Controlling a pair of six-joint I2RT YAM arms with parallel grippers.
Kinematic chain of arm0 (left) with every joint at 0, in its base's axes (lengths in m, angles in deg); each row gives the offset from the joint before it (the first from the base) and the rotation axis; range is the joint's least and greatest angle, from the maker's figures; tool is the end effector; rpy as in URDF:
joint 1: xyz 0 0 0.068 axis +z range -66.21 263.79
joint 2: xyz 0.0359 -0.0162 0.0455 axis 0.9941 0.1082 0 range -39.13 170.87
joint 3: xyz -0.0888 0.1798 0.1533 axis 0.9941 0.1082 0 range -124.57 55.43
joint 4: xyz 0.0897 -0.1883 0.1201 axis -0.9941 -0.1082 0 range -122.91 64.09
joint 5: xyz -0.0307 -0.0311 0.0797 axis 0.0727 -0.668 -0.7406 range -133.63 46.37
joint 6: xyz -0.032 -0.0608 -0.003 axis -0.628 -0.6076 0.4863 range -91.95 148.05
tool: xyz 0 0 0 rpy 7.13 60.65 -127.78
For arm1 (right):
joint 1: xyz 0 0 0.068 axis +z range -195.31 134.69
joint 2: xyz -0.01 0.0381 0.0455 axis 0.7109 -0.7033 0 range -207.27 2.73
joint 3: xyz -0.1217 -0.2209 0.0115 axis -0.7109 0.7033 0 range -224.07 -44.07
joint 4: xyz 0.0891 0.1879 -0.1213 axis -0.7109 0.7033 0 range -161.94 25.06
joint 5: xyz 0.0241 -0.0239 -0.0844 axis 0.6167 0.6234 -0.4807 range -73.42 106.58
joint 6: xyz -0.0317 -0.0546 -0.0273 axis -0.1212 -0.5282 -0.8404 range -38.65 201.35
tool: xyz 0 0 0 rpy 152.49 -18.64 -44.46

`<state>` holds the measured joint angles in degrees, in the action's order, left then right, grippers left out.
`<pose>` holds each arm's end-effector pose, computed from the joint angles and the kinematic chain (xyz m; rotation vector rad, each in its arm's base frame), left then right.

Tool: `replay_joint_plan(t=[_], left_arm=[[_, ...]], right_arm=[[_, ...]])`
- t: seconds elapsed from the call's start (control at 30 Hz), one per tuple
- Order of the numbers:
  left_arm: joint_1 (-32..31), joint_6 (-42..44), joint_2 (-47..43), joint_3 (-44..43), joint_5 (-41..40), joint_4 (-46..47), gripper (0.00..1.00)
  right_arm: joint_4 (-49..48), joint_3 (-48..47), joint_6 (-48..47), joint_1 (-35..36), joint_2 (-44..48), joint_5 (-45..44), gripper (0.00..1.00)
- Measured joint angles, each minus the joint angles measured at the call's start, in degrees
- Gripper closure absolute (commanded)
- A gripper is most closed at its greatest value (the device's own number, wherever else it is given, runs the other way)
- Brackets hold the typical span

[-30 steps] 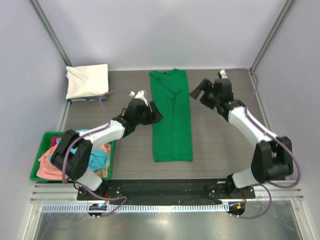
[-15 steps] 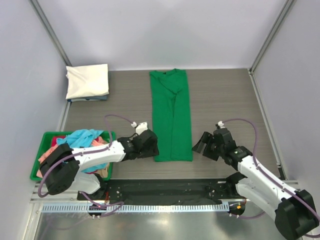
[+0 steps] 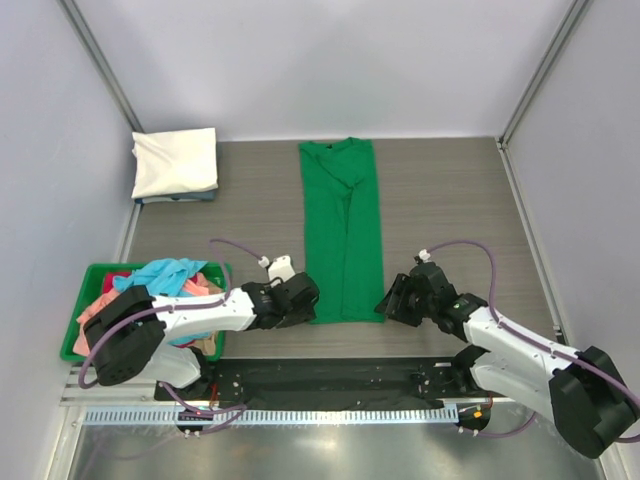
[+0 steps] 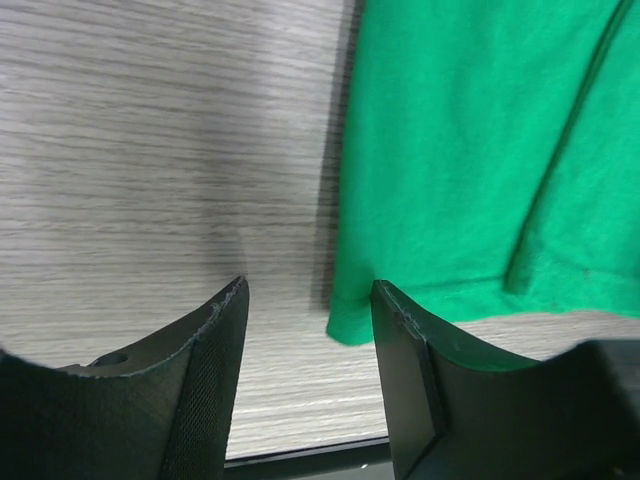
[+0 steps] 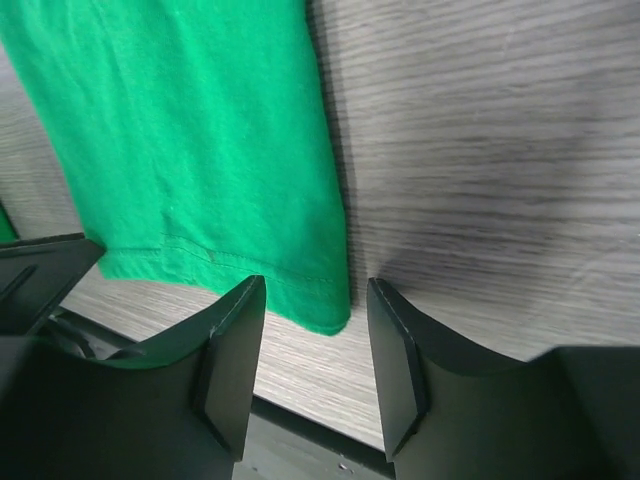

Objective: Fold and stack the t-shirts

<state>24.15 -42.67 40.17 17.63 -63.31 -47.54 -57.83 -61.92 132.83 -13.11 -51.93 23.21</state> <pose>0.1367 -0.1964 0.1368 -0.3603 2.5906 -0.3765 0.1450 0.0988 0.1259 0.3844 2.5846 0.7313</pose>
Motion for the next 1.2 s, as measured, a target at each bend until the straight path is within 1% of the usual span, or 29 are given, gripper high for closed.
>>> replay_joint_plan(t=[0.03, 0.07, 0.13, 0.17, 0.23, 0.33, 0.43, 0.47, 0.53, 0.57, 0.7, 0.83, 0.93, 1.0, 1.1, 1.2], left_arm=[[0.0, -0.3, 0.2, 0.0, -0.1, 0.4, 0.46], [0.0, -0.6, 0.4, 0.0, -0.1, 0.9, 0.49], [-0.1, -0.9, 0.9, 0.0, -0.2, 1.9, 0.51], [-0.2, -1.1, 1.1, -0.1, -0.3, 2.4, 0.54], [-0.3, -1.3, 1.6, -0.1, -0.3, 3.2, 0.57], [-0.3, -1.4, 1.9, -0.1, -0.2, 4.0, 0.62], [-0.4, -2.0, 2.2, 0.2, -0.2, 5.0, 0.74], [-0.4, -2.3, 2.5, 0.2, -0.2, 5.4, 0.86], [-0.5, -2.6, 3.3, 0.2, 0.0, 6.2, 0.98], [-0.5, -2.7, 3.5, 0.2, 0.1, 6.7, 1.00], [-1.5, -2.4, 3.4, 0.1, -0.3, 6.5, 1.00], [-4.5, -2.3, 1.7, -2.1, -1.0, 0.1, 1.00], [-5.3, -1.7, -1.1, -5.8, -1.7, -5.1, 1.00], [-5.2, -0.6, -2.7, -10.1, -3.3, -8.6, 1.00], [-3.3, 2.3, -3.8, -16.9, -4.3, -12.6, 1.00], [1.9, 6.0, -3.7, -22.6, -4.2, -14.4, 1.00]], right_arm=[[-0.7, 0.2, 0.2, 0.0, -0.3, 0.1, 0.50], [-1.5, 0.4, 0.3, 0.0, -0.7, 0.2, 0.53], [-3.3, 1.1, 0.8, 0.1, -1.1, 0.4, 0.57], [-4.3, 1.5, 1.1, 0.1, -1.4, 0.5, 0.61], [-5.8, 2.1, 1.6, 0.2, -1.9, 0.8, 0.64], [-7.7, 2.8, 2.0, 0.3, -2.5, 1.1, 0.73], [-8.6, 3.4, 2.3, 0.4, -2.8, 1.2, 0.85], [-8.7, 3.5, 2.4, 0.4, -2.8, 1.1, 0.92], [-8.8, 3.7, 2.5, 0.4, -2.8, 1.1, 0.99], [-8.8, 3.7, 2.5, 0.4, -2.7, 1.1, 0.99], [-6.0, 3.5, 2.5, 0.5, -0.5, 0.9, 0.99], [2.5, 3.1, 2.4, 0.7, 5.2, -0.1, 0.99], [9.7, -0.4, 2.2, 0.7, 7.9, -1.3, 0.99], [14.1, -5.8, 1.5, 0.7, 7.4, -2.6, 0.99], [16.9, -15.0, -0.1, 0.7, 3.5, -5.0, 0.99], [18.2, -24.7, -2.6, -0.1, -3.3, -6.8, 0.99]])
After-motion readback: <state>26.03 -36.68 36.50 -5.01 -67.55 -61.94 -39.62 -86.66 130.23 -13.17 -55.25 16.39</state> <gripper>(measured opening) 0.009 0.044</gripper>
